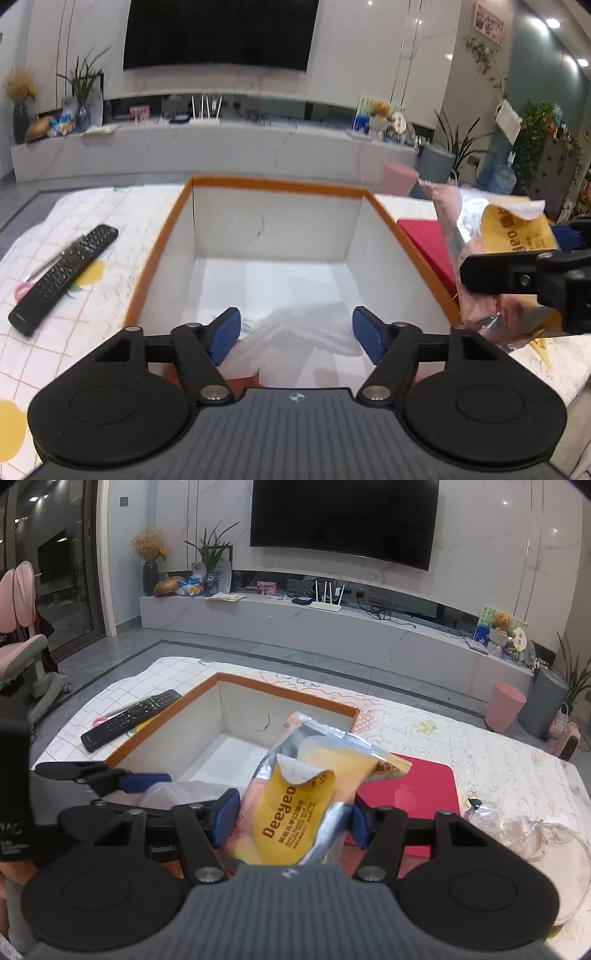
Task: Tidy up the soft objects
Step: 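Carry the mesh bag and Deeyeo packet over the orange box and release both, then move both open grippers back toward the remaining soft items on the table, then grasp the pink-and-white crocheted ball with the left gripper while the right gripper grasps the white cloth pad, then carry the crocheted ball with the left gripper to the orange box and release it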
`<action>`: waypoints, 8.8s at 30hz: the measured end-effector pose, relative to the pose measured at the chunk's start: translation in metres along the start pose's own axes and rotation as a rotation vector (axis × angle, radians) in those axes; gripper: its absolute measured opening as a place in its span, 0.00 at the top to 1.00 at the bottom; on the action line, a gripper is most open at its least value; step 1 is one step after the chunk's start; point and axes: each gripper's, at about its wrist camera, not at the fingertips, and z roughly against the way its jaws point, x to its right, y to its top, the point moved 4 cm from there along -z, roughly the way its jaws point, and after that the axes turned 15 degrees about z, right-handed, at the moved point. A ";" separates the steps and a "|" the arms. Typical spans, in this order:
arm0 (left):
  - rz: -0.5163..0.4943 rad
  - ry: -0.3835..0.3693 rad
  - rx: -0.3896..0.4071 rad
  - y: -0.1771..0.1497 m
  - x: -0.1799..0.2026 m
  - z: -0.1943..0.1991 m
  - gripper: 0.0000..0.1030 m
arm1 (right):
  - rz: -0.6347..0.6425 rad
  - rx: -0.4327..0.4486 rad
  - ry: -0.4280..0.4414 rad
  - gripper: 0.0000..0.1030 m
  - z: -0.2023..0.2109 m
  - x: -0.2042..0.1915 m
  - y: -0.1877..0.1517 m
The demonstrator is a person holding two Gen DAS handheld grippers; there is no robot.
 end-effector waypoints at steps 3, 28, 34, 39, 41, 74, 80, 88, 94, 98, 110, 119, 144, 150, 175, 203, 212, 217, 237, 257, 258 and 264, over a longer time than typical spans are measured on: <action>0.022 -0.059 0.027 0.006 0.001 0.015 0.15 | -0.005 -0.009 -0.005 0.42 0.002 0.008 0.001; 0.228 -0.042 0.090 0.027 -0.053 0.028 0.09 | 0.288 -0.256 0.143 0.42 -0.118 -0.064 0.017; 0.216 -0.027 0.074 0.024 -0.052 0.026 0.10 | 0.254 -0.326 0.129 0.42 -0.138 -0.063 0.006; 0.192 -0.017 0.074 0.022 -0.050 0.025 0.10 | 0.248 -0.338 0.128 0.36 -0.142 -0.061 0.002; 0.185 -0.011 0.081 0.022 -0.048 0.025 0.10 | 0.274 -0.301 0.105 0.30 -0.135 -0.061 0.005; 0.087 -0.009 0.319 0.044 0.034 0.080 0.09 | 0.287 -0.095 -0.158 0.12 0.046 0.047 -0.003; -0.046 -0.085 0.315 0.023 0.088 0.081 0.09 | 0.181 -0.104 -0.300 0.12 0.059 0.092 -0.028; -0.181 -0.124 0.235 -0.009 0.145 0.048 0.09 | 0.050 -0.074 -0.339 0.11 0.069 0.137 -0.053; -0.271 -0.098 0.184 -0.037 0.161 0.022 0.09 | -0.088 -0.100 -0.371 0.11 0.057 0.171 -0.093; -0.269 -0.138 0.152 -0.051 0.172 0.013 0.09 | -0.162 -0.121 -0.397 0.11 0.054 0.193 -0.117; -0.415 -0.286 -0.002 -0.120 0.269 -0.047 0.09 | -0.445 -0.150 -0.302 0.11 0.054 0.264 -0.198; -0.395 -0.174 0.034 -0.136 0.284 -0.109 0.09 | -0.699 -0.193 -0.276 0.11 0.004 0.304 -0.241; -0.285 -0.133 -0.035 -0.136 0.273 -0.136 0.09 | -1.044 -0.065 -0.064 0.98 -0.016 0.318 -0.265; -0.194 -0.054 -0.071 -0.125 0.287 -0.145 0.09 | -0.927 -0.007 -0.113 0.98 0.011 0.316 -0.243; 0.153 0.417 -0.015 -0.117 0.299 -0.207 0.00 | -0.894 0.107 -0.197 0.98 0.071 0.320 -0.252; -0.041 0.203 0.085 -0.067 0.311 -0.102 0.55 | -0.842 0.122 -0.206 0.98 0.085 0.306 -0.238; -0.052 0.140 0.149 -0.020 0.287 -0.049 0.55 | -0.797 0.247 -0.134 0.98 0.111 0.291 -0.208; -0.058 0.122 0.196 0.006 0.260 -0.019 0.55 | -0.736 0.294 -0.103 0.98 0.119 0.274 -0.184; 0.064 0.157 0.250 0.053 0.088 0.030 0.55 | -0.429 0.302 0.100 0.98 0.081 0.141 -0.070; 0.091 0.080 0.097 0.045 -0.022 -0.017 0.54 | -0.259 0.212 0.102 0.98 -0.003 0.067 0.005; 0.088 0.056 0.089 0.047 -0.021 -0.020 0.54 | -0.252 0.211 0.103 0.98 -0.005 0.065 0.007; 0.110 0.024 0.023 0.055 -0.009 -0.045 0.54 | -0.213 0.212 0.082 0.98 -0.014 0.051 0.013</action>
